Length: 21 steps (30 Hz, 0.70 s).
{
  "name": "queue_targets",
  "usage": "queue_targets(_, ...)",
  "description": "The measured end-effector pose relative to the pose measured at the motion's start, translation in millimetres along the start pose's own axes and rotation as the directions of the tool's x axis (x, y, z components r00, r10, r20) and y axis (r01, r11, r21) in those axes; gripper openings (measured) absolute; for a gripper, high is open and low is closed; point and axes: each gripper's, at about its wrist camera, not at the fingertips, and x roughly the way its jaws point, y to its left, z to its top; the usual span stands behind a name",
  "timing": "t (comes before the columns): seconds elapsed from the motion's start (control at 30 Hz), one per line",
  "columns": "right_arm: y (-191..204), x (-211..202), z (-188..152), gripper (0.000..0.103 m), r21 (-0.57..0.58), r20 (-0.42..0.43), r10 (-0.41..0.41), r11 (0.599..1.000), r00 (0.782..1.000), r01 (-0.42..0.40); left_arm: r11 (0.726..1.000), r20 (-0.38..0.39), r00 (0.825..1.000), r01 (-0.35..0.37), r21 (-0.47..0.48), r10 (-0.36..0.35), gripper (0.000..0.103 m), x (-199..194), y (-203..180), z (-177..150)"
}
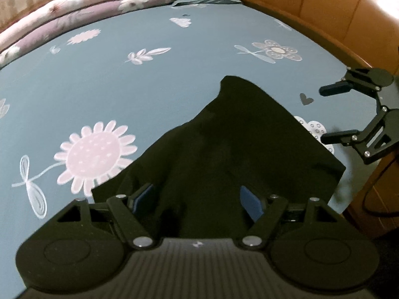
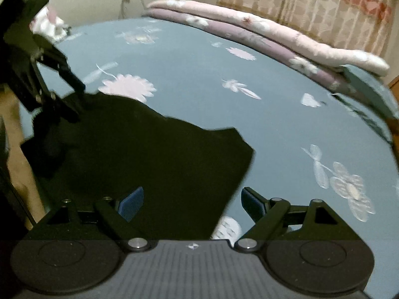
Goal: Fold clothes
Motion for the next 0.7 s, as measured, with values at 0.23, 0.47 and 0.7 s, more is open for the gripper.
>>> queue_targets(0.23, 3, 37, 11, 0.09, 0.087, 0.018, 0.172, 0.981, 0.985, -0.173, 0.998, -0.019, 1.0, 0.004, -0.066, -0.005, 0.077, 6, 5, -15)
queue_targets(0.47, 10, 64, -3, 0.09, 0.095, -0.066, 0.222, 0.972, 0.973, -0.215, 0.995, -0.042, 0.999, 0.008, -0.101, -0.013, 0.077, 13, 5, -36)
queue_targets(0.7, 6, 59, -16, 0.095, 0.114, -0.093, 0.211, 0.973, 0.973, -0.2, 0.985, 0.036, 0.999, 0.037, -0.168, -0.031, 0.078, -4, 15, -32)
